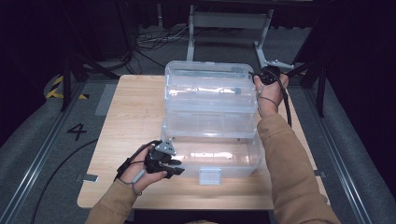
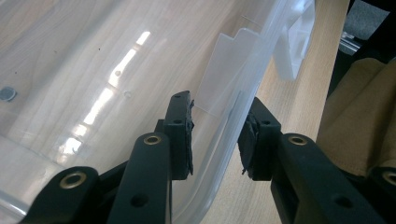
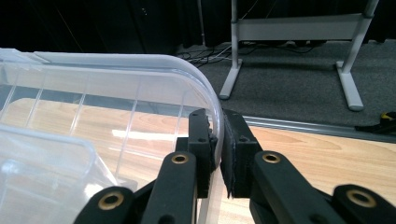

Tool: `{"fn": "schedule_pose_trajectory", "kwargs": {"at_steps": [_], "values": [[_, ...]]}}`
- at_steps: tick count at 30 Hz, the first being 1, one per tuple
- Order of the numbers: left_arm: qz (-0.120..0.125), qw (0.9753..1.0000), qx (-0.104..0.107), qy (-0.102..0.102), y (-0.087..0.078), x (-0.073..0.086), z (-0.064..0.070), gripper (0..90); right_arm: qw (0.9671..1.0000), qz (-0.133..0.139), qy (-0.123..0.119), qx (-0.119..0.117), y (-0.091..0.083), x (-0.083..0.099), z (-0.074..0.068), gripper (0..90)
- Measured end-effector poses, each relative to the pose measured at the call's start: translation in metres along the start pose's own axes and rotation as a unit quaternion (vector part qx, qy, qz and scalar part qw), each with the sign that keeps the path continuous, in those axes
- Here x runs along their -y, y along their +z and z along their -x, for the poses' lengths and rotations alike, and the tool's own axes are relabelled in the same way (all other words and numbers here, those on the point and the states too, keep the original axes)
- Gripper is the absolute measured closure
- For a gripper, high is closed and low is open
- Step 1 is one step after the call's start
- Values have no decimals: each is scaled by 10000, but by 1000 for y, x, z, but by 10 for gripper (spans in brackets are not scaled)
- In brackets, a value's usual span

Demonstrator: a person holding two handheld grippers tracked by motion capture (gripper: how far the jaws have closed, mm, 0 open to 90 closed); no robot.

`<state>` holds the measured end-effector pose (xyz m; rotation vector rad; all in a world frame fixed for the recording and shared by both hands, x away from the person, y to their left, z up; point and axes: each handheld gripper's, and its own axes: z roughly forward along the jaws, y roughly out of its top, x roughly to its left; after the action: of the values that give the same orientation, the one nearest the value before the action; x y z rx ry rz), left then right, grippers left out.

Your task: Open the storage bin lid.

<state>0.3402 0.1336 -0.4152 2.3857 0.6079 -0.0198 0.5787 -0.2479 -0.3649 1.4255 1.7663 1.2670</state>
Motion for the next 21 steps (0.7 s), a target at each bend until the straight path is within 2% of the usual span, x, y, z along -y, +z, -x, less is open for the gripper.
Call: {"fn": "schedule_pose_trajectory", "kwargs": {"at_steps": [21], "values": [[0, 10000, 6, 7, 0, 0, 0, 679, 9993, -238, 256, -108, 15, 9, 9, 824]]}}
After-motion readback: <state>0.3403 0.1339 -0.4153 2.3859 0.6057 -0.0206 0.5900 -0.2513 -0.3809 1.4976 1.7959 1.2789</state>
